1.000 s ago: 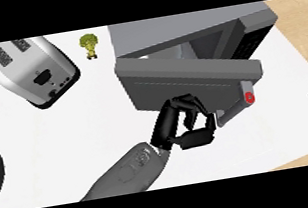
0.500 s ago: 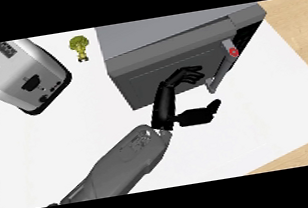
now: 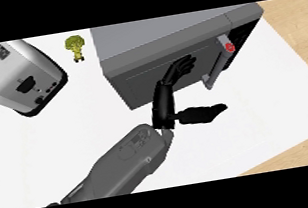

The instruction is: Pick up the milk, place it into the microwave and close the microwave

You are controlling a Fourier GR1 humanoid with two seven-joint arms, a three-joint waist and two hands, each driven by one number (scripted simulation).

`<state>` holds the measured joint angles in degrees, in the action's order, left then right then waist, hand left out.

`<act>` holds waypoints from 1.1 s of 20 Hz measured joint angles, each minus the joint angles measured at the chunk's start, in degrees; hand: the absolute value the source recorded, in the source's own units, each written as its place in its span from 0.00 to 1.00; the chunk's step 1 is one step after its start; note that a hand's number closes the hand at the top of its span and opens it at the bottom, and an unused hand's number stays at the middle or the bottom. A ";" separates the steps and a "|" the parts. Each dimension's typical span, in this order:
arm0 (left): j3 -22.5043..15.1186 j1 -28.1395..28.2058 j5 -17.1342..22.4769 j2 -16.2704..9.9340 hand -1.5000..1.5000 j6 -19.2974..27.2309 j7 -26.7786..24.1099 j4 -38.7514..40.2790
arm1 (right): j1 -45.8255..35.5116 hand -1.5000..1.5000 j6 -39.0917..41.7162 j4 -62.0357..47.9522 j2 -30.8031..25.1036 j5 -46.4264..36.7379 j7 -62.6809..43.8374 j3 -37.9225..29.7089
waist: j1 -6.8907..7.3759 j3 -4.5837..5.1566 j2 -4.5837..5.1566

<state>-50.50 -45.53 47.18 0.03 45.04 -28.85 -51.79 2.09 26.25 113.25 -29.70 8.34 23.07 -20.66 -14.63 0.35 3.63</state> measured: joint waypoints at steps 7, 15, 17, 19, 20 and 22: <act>-0.57 -0.55 3.50 0.00 0.00 0.92 -2.24 -0.31 | -3.13 1.00 -0.97 -1.27 -1.87 -1.70 -0.06 -1.03 | 0.08 -0.15 0.59; -1.18 -1.16 6.30 -0.01 0.00 0.81 -4.96 0.10 | -6.24 1.00 -1.47 -2.95 -2.90 -2.36 -0.66 -0.78 | 0.18 -0.18 1.02; -1.31 -1.36 6.92 0.00 0.00 0.74 -5.56 0.34 | -6.95 1.00 -1.49 -3.39 -3.25 -2.41 -0.90 -0.78 | 0.09 -0.18 1.07; -1.70 -1.69 7.35 0.01 0.00 0.43 -6.06 0.43 | -7.36 0.00 -1.18 -4.61 -1.54 -0.05 -1.03 0.09 | 0.39 -0.33 1.28; -1.91 -1.93 7.53 0.01 0.00 0.25 -6.28 0.50 | -7.33 0.00 -0.78 -5.68 -0.13 2.02 -1.31 0.78 | 0.61 -0.41 1.43; -2.21 -2.24 7.95 0.00 0.00 0.09 -6.70 0.64 | -7.44 0.00 0.04 -7.40 1.79 5.19 -2.01 2.02 | 0.78 -0.47 1.58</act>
<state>-52.71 -47.77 55.12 0.03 45.13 -35.55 -51.15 -5.36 26.30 105.85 -27.92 13.53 21.06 -18.64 -13.85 -0.12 5.21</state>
